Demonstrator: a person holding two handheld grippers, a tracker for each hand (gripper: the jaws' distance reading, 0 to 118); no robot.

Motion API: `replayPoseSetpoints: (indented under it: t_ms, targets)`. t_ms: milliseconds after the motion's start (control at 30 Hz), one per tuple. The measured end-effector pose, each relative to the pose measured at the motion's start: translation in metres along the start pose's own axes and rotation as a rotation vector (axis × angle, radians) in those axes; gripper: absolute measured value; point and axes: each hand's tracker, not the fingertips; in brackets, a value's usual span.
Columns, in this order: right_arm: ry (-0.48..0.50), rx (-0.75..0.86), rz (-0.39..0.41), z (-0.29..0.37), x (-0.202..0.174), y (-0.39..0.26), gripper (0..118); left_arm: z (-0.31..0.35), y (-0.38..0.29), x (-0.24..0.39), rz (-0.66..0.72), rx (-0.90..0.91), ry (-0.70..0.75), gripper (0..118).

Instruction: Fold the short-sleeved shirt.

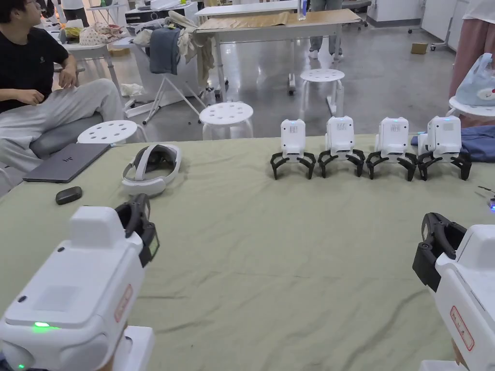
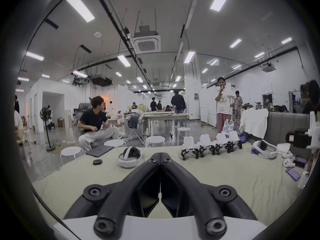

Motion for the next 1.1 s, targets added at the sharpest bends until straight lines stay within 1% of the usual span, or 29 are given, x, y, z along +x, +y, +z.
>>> replayPoseSetpoints:
  t_ms: [100,200,300,400,700,1100]
  targets:
    - [-0.006,0.007,0.002,-0.001,-0.001,-0.004,5,0.001,-0.012,0.021,0.004,0.015,-0.016,0]
    - [-0.020,0.022,0.013,0.000,-0.002,-0.008,5,0.002,-0.024,0.042,-0.073,0.064,-0.001,0]
    - [-0.032,0.045,0.022,0.000,-0.004,-0.014,5,0.001,-0.032,0.054,-0.021,0.054,-0.026,0]
    - [-0.060,0.082,0.064,0.002,-0.007,-0.020,5,-0.002,-0.044,0.065,-0.044,0.058,-0.007,0]
    - [-0.088,0.101,0.088,0.002,-0.011,-0.027,5,-0.006,-0.056,0.080,-0.038,0.059,-0.015,0]
    - [-0.089,0.100,0.098,0.005,-0.009,-0.027,5,-0.006,-0.054,0.076,-0.035,0.055,-0.007,0]
